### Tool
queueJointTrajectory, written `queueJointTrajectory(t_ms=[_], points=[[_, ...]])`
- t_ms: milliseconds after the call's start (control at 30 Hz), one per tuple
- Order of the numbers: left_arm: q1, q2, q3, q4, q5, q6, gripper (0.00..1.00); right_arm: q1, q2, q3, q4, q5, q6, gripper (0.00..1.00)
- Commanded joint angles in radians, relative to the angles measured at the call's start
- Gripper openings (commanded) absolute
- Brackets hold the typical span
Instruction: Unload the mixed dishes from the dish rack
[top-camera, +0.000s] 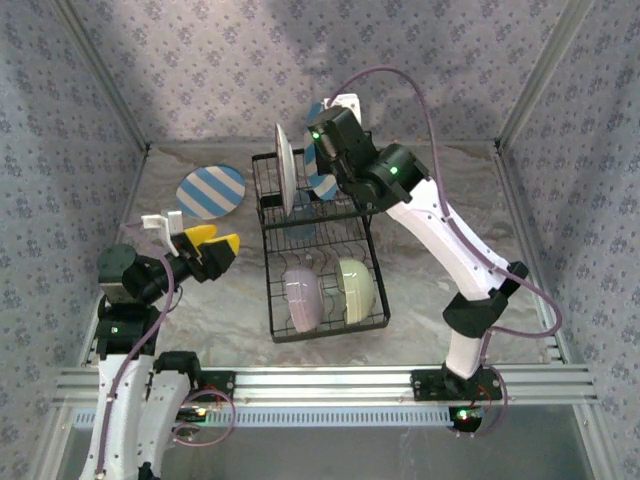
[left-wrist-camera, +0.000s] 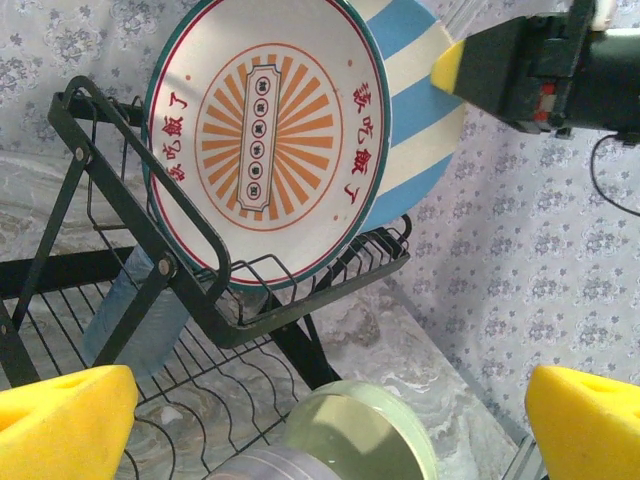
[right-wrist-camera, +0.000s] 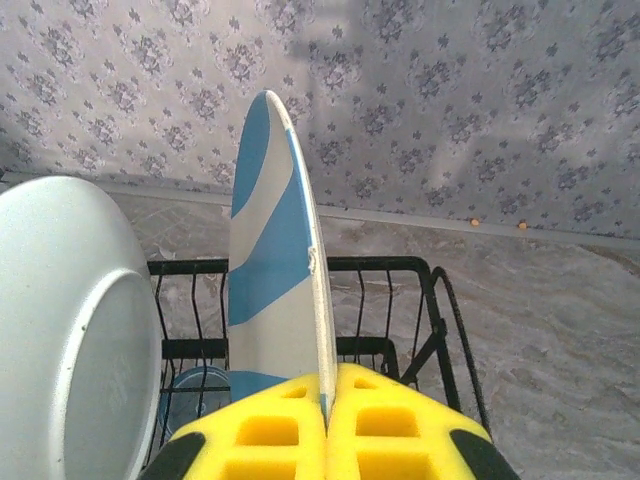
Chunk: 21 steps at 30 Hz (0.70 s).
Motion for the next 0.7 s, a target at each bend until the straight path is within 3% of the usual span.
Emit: queueJointTrajectory(t_ms=[0, 200, 300, 533, 667], points=[[-0.005, -0.009, 0.033, -0.003, -0.008, 0.018, 0.99, 0.005, -0.071, 0.039, 0.038, 0.07, -0.042, 0.0], [-0.016, -0.001, 0.035, 0.013, 0.015, -0.003, 0.99, -0.003, -0.132, 0.026, 0.012, 0.073, -0.099, 0.0], [-0.02, 0.003, 0.049, 0.04, 0.037, -0.047, 0.99, -0.022, -0.187, -0.004, 0.0, 0.008, -0.106, 0.0], [-0.043, 0.074, 0.194, 0.097, 0.114, -0.139, 0.99, -0.118, -0.324, -0.097, -0.002, -0.319, -0.05, 0.0], [-0.115, 0.191, 0.317, 0.099, 0.151, -0.147, 0.99, -0.185, -0.366, -0.097, -0.016, -0.543, 0.006, 0.0]])
